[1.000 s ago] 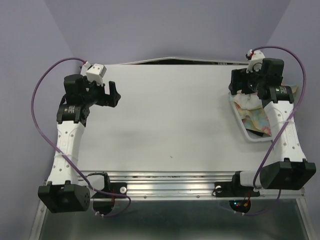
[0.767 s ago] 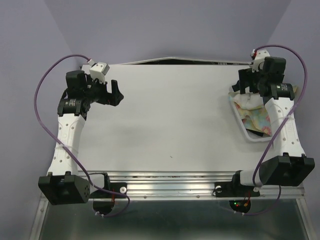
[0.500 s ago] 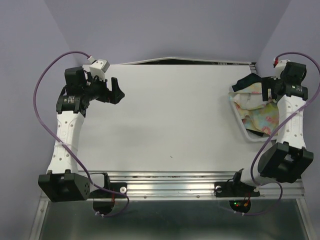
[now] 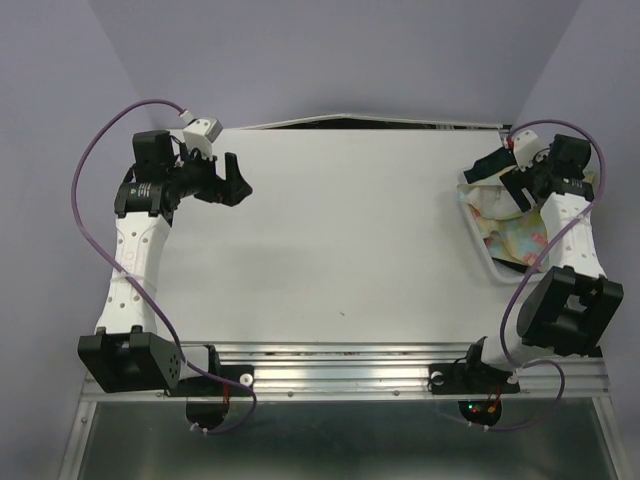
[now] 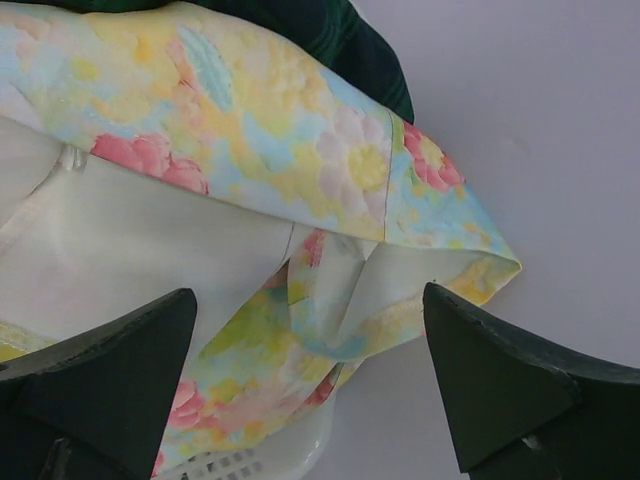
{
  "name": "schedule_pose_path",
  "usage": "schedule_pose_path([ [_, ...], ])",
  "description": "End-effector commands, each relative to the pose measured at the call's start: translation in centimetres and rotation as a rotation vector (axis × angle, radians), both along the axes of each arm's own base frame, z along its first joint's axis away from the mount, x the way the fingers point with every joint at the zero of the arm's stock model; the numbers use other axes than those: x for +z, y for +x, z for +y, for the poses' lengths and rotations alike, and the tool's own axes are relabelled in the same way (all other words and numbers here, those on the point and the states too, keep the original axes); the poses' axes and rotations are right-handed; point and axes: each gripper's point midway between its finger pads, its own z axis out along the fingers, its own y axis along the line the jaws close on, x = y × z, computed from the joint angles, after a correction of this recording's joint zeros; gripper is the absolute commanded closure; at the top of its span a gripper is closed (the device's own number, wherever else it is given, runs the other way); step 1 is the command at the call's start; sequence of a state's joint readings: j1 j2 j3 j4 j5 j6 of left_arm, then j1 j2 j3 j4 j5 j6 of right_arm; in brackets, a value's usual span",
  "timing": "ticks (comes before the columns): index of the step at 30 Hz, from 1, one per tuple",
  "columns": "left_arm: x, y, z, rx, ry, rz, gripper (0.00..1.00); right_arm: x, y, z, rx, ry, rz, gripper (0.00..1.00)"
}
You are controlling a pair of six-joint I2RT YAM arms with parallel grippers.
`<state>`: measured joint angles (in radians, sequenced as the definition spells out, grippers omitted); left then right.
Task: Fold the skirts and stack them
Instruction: Grab the skirt from the pile, then move the skirt to the center of the board
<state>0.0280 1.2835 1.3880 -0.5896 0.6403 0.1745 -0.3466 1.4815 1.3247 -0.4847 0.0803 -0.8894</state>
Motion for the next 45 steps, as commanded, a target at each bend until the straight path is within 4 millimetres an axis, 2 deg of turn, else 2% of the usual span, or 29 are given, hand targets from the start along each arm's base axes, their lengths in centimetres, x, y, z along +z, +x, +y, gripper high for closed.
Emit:
schedule_pose_path([
  [1,1.9,0.0,-0.5,-0.033,-0.013,-0.048,0.01,2.6,2.4,0.1,0.132,-0.092,-0.049,0.00],
  [2,1.9,0.1,-0.5,-0.036,-0.014,-0.046,0.01,2.5,2.7,0.6,0.167,-0.079,-0.046,0.00],
  [5,1.8,0.4,-0.6,-0.042,-0.022,-0.037,0.01,1.8,3.4,0.1,0.174,-0.091,-0.015,0.00],
  [6,1.9,0.5,-0.7,-0.045,-0.026,-0.036,0.01,0.9,3.8,-0.2,0.171,-0.089,0.007,0.00],
  [7,1.9,0.5,-0.8,-0.049,-0.030,-0.034,0.01,0.9,4.1,-0.4,0.168,-0.093,0.008,0.00],
  [10,1.9,0.7,-0.8,-0.053,-0.031,-0.033,0.01,-0.5,5.1,-0.7,0.168,-0.079,0.034,0.00],
  [12,2.0,0.7,-0.8,-0.053,-0.030,-0.034,0.01,-0.1,5.7,-0.9,0.156,-0.070,0.018,0.02],
  [13,2.0,0.7,-0.8,-0.052,-0.029,-0.033,0.01,-0.6,5.9,-1.5,0.130,-0.076,0.034,0.07],
  [14,2.0,0.7,-0.8,-0.051,-0.028,-0.034,0.01,0.1,6.4,-1.7,0.122,-0.079,0.017,0.15],
  [15,2.0,0.7,-0.8,-0.053,-0.028,-0.035,0.01,-0.2,6.6,-1.9,0.114,-0.072,0.019,0.30],
  [16,2.1,0.7,-0.8,-0.054,-0.029,-0.037,0.01,0.1,6.7,-2.0,0.106,-0.078,0.015,0.38],
  [17,2.2,0.7,-0.8,-0.054,-0.029,-0.040,0.01,0.4,6.7,-2.1,0.096,-0.073,0.006,0.56],
  [19,2.2,0.7,-0.8,-0.053,-0.027,-0.040,0.01,1.9,6.7,-2.2,0.079,-0.078,-0.029,0.75],
  [20,2.4,0.6,-0.8,-0.054,-0.026,-0.045,0.01,3.5,6.4,-2.1,0.068,-0.088,-0.063,0.82],
  [21,2.4,0.6,-0.7,-0.052,-0.026,-0.045,0.01,4.5,6.1,-2.1,0.061,-0.090,-0.085,0.94],
  [22,2.4,0.5,-0.8,-0.055,-0.027,-0.047,0.01,5.7,5.8,-2.0,0.055,-0.097,-0.111,0.97],
  [23,2.5,0.4,-0.8,-0.055,-0.029,-0.047,0.01,7.8,5.1,-1.8,0.051,-0.114,-0.153,0.99],
  [26,2.6,0.3,-1.0,-0.067,-0.034,-0.051,0.01,11.7,4.0,-1.4,0.036,-0.130,-0.237,0.99],
  [28,2.9,0.3,-1.0,-0.069,-0.037,-0.059,0.01,16.0,2.8,-0.8,0.029,-0.139,-0.336,0.99],
  [31,3.5,0.4,-1.0,-0.068,-0.032,-0.083,0.01,20.5,1.8,0.9,0.045,-0.077,-0.455,0.99],
  [32,3.9,0.4,-0.9,-0.062,-0.025,-0.102,0.01,23.9,1.7,2.4,0.106,-0.051,-0.536,0.99],
  [34,4.9,0.6,-0.4,-0.034,-0.008,-0.156,0.01,26.2,1.5,3.9,0.132,0.041,-0.604,0.99],
  [35,5.4,0.7,-0.3,-0.022,-0.005,-0.177,0.01,29.3,1.2,5.9,0.187,0.093,-0.683,0.99],
  [37,6.5,0.9,-0.2,-0.006,-0.011,-0.218,0.02,31.6,1.2,7.9,0.248,0.154,-0.743,0.99],
  [39,7.8,1.0,0.2,0.000,-0.033,-0.241,0.02,32.8,1.9,10.7,0.329,0.255,-0.773,0.99],
  [40,8.1,1.1,0.4,-0.002,-0.050,-0.239,0.01,35.4,1.4,13.3,0.397,0.280,-0.829,0.99],
  [41,8.6,1.3,0.8,-0.010,-0.092,-0.231,0.02,35.6,2.1,14.8,0.439,0.343,-0.833,0.99],
  [42,9.0,1.4,0.8,-0.038,-0.128,-0.221,0.02,37.5,1.6,17.4,0.516,0.380,-0.874,0.99],
  [45,9.5,2.0,2.5,-0.010,-0.183,-0.199,0.01,38.5,2.1,22.3,0.645,0.489,-0.899,0.99],
])
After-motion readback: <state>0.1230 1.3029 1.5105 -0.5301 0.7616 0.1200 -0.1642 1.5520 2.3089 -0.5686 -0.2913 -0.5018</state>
